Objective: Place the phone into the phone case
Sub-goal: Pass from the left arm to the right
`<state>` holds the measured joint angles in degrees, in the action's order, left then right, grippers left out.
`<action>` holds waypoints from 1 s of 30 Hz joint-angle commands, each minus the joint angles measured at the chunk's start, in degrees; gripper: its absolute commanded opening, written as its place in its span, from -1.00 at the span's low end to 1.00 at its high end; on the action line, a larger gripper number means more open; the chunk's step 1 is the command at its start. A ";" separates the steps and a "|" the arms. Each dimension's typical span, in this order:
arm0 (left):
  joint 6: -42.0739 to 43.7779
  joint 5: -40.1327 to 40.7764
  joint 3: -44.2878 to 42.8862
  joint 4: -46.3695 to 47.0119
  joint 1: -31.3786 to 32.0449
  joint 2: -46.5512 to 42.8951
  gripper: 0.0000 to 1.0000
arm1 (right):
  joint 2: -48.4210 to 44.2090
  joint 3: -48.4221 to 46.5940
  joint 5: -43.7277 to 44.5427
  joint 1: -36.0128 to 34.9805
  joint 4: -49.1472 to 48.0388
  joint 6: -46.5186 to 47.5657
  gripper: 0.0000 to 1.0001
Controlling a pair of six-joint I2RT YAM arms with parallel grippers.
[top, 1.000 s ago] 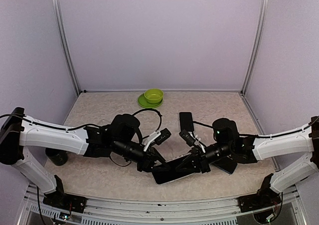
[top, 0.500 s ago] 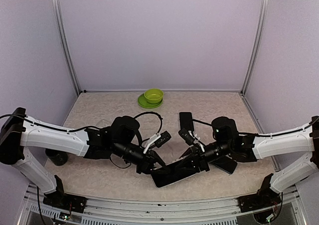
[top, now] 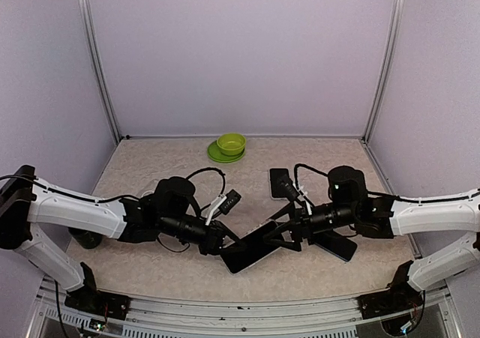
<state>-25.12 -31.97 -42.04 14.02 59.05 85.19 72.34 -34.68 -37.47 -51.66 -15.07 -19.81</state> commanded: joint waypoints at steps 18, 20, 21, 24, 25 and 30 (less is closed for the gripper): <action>-17.31 16.98 13.69 30.17 -3.19 -8.61 -1.00 | -6.70 6.48 10.94 7.30 -10.38 -17.28 0.69; -18.71 19.03 15.15 33.87 -3.27 -9.21 -1.00 | -6.55 7.84 11.02 7.29 -13.09 -19.36 0.68; -19.59 19.91 15.95 36.00 -3.23 -9.35 -1.00 | -6.51 8.65 11.02 7.28 -14.77 -20.51 0.67; -22.37 21.60 18.58 43.09 -3.15 -9.35 -1.00 | -5.53 11.18 9.73 7.35 -20.78 -24.45 0.67; -23.13 21.69 19.20 45.32 -3.07 -9.00 -1.00 | -4.81 11.53 9.13 7.29 -22.55 -25.52 0.66; -26.82 21.52 20.47 55.66 -2.20 -4.85 -1.00 | 0.01 12.28 6.54 6.62 -30.64 -29.28 0.62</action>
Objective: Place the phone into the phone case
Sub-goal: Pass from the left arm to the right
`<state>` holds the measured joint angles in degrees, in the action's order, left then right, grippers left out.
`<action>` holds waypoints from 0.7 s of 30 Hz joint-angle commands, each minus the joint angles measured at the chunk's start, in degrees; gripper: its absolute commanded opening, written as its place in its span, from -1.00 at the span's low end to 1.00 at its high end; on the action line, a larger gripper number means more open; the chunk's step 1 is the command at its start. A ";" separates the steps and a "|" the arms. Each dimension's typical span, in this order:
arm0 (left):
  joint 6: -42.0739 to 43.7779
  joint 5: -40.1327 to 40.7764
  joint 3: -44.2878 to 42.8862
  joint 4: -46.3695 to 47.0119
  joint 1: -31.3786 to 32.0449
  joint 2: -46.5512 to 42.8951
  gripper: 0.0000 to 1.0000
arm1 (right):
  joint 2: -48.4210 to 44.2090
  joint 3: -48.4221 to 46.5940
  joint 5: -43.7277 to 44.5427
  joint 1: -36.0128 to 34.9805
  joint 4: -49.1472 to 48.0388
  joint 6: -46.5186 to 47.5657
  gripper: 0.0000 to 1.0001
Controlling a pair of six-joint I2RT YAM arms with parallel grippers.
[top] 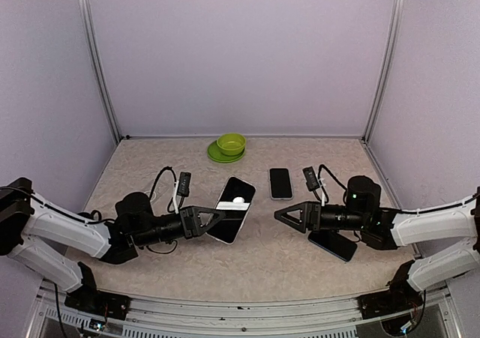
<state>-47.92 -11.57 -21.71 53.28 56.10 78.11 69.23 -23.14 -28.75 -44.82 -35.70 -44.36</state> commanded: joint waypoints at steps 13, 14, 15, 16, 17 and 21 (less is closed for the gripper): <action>-10.00 3.12 0.05 40.75 3.56 15.75 -1.00 | 9.01 -3.26 -1.15 -5.60 -16.48 -7.27 0.50; -10.38 3.49 0.02 41.97 3.78 16.72 -1.00 | 9.26 -3.42 -0.79 -6.12 -16.88 -7.38 0.49; -10.63 3.52 -0.10 42.86 3.84 17.25 -1.00 | 9.58 -3.63 -0.58 -6.48 -17.11 -7.53 0.47; -10.80 3.49 -0.26 43.32 3.97 17.89 -1.00 | 9.98 -3.79 -0.45 -6.89 -17.40 -7.70 0.45; -11.03 3.58 -0.52 43.47 4.06 18.27 -1.00 | 10.38 -4.03 -0.35 -7.27 -17.66 -7.80 0.42; -11.05 4.24 -1.09 45.47 5.06 19.80 -1.00 | 12.27 -4.96 0.08 -8.23 -18.56 -8.28 0.36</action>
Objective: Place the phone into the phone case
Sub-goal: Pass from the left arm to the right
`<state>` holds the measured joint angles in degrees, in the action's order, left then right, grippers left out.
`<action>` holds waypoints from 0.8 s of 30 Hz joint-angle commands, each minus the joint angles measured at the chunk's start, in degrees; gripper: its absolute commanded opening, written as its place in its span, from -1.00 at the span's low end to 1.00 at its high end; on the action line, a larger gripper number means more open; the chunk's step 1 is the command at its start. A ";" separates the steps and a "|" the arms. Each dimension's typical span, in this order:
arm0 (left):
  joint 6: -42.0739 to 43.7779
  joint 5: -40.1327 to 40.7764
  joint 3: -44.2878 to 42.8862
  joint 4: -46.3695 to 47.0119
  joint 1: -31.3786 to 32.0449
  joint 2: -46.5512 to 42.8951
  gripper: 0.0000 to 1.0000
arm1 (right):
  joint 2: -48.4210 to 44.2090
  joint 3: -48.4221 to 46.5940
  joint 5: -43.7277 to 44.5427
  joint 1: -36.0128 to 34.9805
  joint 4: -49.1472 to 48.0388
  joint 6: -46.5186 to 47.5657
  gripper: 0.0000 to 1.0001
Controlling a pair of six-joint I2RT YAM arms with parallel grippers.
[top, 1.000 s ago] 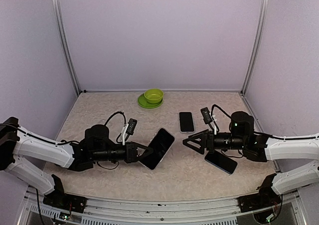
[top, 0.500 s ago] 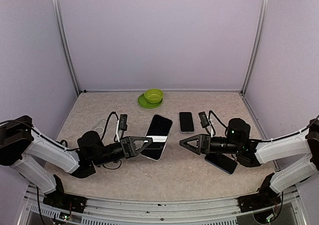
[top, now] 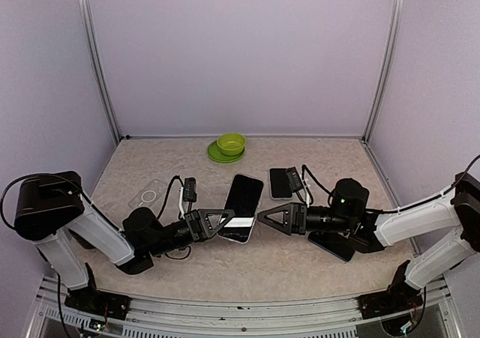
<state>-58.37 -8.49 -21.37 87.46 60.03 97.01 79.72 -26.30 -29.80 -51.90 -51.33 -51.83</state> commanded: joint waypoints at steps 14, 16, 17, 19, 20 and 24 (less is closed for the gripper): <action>-0.61 4.65 -1.12 18.08 2.81 4.98 -0.97 | 7.80 -2.89 0.42 -3.26 -10.62 -4.09 -0.09; -0.48 5.12 -0.95 18.61 2.79 5.16 -0.96 | 8.27 -2.88 0.53 -3.53 -11.30 -4.45 -0.14; -0.39 5.29 -0.90 18.62 2.83 5.19 -0.95 | 8.48 -2.92 0.61 -3.62 -11.46 -4.64 -0.17; -0.38 5.52 -1.08 18.62 2.96 5.29 -0.95 | 8.88 -2.96 0.71 -3.81 -11.97 -4.76 -0.22; -0.39 5.50 -1.20 18.62 2.97 5.41 -0.94 | 9.09 -3.01 0.79 -3.89 -12.14 -4.86 -0.25; -0.10 6.06 -1.13 18.62 3.24 5.50 -0.92 | 9.66 -3.01 1.17 -4.00 -13.01 -5.33 -0.49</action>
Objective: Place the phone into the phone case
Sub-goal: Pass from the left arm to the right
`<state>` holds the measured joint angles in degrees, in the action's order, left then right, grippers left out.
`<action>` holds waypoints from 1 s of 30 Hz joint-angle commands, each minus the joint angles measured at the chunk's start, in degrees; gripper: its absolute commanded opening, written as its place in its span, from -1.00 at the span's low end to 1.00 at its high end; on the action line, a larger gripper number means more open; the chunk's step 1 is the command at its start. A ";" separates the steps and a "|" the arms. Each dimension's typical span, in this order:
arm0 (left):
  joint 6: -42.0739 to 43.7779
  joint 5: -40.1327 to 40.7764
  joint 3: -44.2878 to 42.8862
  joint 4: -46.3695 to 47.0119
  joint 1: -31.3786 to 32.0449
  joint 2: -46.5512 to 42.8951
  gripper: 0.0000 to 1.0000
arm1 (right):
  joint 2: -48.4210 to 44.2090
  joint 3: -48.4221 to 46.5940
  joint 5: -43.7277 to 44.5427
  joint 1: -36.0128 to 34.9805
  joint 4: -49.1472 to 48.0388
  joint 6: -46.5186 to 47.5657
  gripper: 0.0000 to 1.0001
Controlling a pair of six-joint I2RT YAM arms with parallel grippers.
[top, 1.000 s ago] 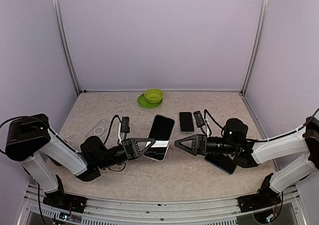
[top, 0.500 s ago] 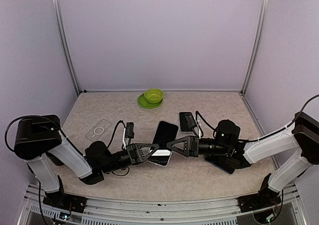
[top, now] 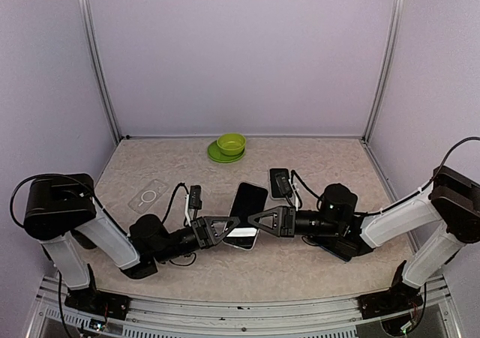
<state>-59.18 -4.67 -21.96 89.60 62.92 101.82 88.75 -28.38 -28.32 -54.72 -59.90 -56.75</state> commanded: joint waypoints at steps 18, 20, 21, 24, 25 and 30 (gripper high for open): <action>1.55 2.25 2.30 16.44 0.07 -0.71 0.03 | -4.13 -5.11 1.20 -1.18 10.26 3.31 -1.00; 1.43 2.15 3.26 16.47 -0.37 -1.33 0.08 | -4.87 -6.13 1.77 -1.18 13.55 4.56 -1.00; 1.37 2.08 3.70 16.36 -0.50 -1.63 0.12 | -5.16 -6.87 1.99 -1.11 15.57 4.90 -1.00; 1.31 1.77 5.38 15.86 -1.49 -2.84 0.31 | -5.49 -8.93 1.84 -0.86 20.58 6.29 -1.00; 1.26 1.44 6.02 15.65 -1.79 -3.35 0.37 | -5.51 -9.61 1.66 -0.57 21.89 6.57 -1.00; 1.68 1.07 9.61 12.74 -3.29 -7.10 0.55 | -5.18 -11.43 -0.62 1.65 26.54 7.07 -1.00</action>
<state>-58.52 -2.81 -14.57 90.02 60.60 98.08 85.43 -37.08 -27.20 -54.63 -36.80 -51.57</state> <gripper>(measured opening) 0.763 0.078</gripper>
